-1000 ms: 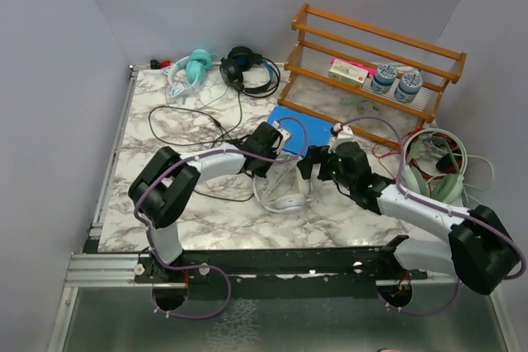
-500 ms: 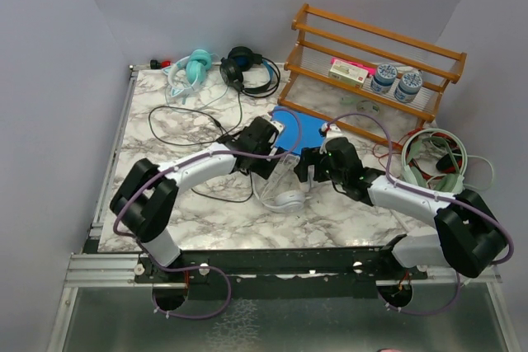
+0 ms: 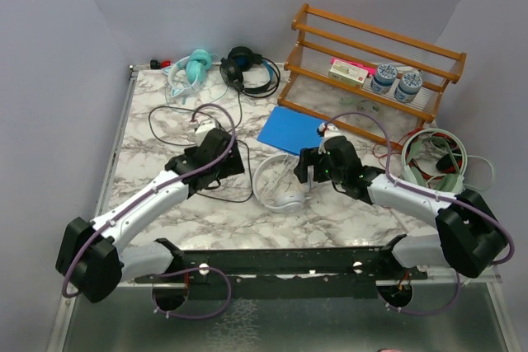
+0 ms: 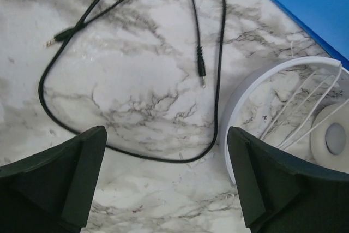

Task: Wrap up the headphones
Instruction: Place the headphones at the center of the board, then move the headphones to the center of the board.

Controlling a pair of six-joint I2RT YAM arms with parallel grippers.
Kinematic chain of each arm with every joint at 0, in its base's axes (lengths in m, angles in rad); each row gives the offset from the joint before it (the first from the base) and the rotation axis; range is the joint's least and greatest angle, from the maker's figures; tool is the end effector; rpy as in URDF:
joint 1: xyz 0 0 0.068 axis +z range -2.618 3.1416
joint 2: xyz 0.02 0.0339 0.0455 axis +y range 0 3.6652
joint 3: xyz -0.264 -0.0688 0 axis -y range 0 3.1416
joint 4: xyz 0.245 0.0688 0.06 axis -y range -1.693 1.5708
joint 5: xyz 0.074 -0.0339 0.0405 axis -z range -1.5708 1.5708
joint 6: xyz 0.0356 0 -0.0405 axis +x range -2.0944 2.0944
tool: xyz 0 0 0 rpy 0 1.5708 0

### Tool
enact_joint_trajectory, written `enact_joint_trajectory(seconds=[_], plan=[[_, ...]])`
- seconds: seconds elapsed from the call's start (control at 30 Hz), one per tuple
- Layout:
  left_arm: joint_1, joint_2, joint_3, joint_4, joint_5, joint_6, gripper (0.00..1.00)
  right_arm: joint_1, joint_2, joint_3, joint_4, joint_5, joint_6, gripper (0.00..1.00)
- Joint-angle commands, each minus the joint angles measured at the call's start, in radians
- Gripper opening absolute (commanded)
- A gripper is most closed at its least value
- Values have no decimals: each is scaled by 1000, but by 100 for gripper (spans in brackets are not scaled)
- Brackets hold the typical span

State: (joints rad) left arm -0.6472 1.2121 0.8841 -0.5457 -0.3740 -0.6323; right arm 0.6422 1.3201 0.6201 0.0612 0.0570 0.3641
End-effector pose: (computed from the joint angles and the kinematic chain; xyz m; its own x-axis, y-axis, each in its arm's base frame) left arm 0.2052 -0.1388 0.2564 -0.7145 -0.1496 -0.6834 -0.0597 0.9864 -0.1535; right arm 0.2162 0.1592 0.1920 -0.6461 -0.0393 -0.7623 -0.3545 0.8998 0.2541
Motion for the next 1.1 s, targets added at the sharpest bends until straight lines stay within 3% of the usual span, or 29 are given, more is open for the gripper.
enact_joint_trajectory(seconds=[0.0,0.2,0.4,0.5,0.8,1.07], plan=[[41,-108,-132,-94,108,-443,99,9,-5,35,-53,-31,-23,86],[54,-190,-223,-166,83,-670,99,13,8,53,-108,-36,-27,88],[101,-109,-272,-168,122,-787,98,16,-15,47,-148,-24,-18,95],[108,-31,-262,-160,121,-837,81,17,-21,36,-152,-28,-4,95],[135,211,-176,-63,96,-852,60,27,-16,23,-161,-41,25,90],[323,444,-40,68,7,-789,11,92,34,15,-156,-10,101,89]])
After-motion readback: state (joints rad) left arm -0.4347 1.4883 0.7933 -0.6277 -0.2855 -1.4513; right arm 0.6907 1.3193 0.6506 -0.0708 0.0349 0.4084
